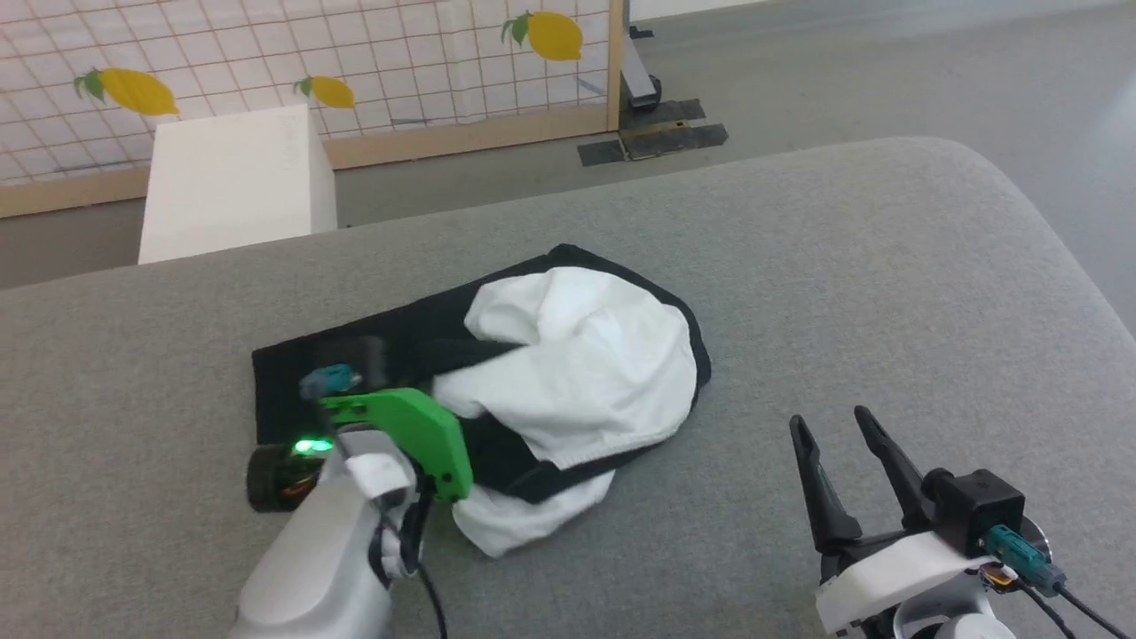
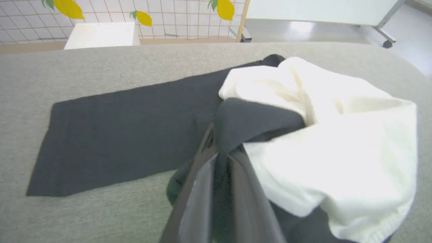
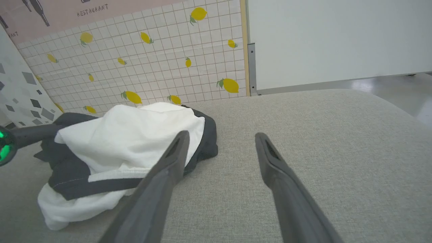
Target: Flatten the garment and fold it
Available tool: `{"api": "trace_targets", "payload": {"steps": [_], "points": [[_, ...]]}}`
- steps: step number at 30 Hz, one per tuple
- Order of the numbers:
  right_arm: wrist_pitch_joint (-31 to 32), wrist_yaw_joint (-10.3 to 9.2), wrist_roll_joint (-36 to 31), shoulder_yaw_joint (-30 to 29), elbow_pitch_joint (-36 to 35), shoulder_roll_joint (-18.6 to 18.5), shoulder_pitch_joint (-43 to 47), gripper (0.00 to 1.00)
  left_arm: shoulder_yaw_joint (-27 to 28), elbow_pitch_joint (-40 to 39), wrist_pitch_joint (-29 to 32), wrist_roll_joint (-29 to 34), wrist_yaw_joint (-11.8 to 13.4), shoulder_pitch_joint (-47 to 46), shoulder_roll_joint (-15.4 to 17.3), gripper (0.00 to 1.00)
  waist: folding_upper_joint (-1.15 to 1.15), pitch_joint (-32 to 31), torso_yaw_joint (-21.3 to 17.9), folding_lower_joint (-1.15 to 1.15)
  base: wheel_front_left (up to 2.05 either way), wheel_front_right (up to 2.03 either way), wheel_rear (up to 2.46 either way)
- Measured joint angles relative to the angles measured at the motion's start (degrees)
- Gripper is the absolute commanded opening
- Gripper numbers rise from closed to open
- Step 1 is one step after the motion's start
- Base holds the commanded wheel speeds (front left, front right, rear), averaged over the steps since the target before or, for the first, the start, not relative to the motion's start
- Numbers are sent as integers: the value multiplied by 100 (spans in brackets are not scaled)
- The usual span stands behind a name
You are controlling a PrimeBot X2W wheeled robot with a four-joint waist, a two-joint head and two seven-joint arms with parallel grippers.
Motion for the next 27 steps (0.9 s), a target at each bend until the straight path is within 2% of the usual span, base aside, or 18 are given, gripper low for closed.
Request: {"api": "trace_targets", "payload": {"steps": [3, 9, 15, 18, 19, 20, 21, 23, 27], "points": [[41, 0, -5, -36, -36, -1, 13, 100, 435, -426, -789, -67, 241, 368, 93, 0, 0, -48, 141, 0, 0, 0, 0], [100, 0, -46, -62, -124, 0, 65, 100, 1188, -1369, -1506, -356, 715, 1349, 377, 0, 0, -122, 486, 0, 0, 0, 0], [164, 0, -54, -65, -160, 0, 98, 100, 1703, -1870, -1488, -577, 1216, 2390, 580, 0, 0, -163, 863, 0, 0, 0, 0], [203, 0, -54, -85, -167, 1, 100, 100, 1726, -1819, -1039, -787, 1305, 2783, 602, 0, 0, -176, 1035, 0, 0, 0, 0], [237, 0, -57, -89, -170, 0, 101, 100, 1671, -1775, -776, -868, 1310, 2888, 597, 38, 0, -178, 1094, 0, 0, 0, 0], [263, 0, -66, -89, -174, 0, 102, 100, 1608, -1749, -494, -1001, 1307, 2976, 569, 91, 0, -179, 1152, 0, 0, 0, 0], [300, 0, -82, -98, -179, 1, 102, 100, 1540, -1747, -315, -1077, 1292, 3028, 546, 100, 0, -178, 1196, 0, 0, 0, 0], [355, 0, -104, -134, -187, 1, 102, 100, 1540, -1846, -374, -1115, 1274, 3056, 466, 100, 0, -168, 1306, 0, 0, 0, 0], [444, 0, -114, -194, -205, -1, 24, 100, 1774, -2071, -1361, -1046, 1100, 2948, 328, 100, 0, -112, 1521, 0, 0, 0, 0]]}}
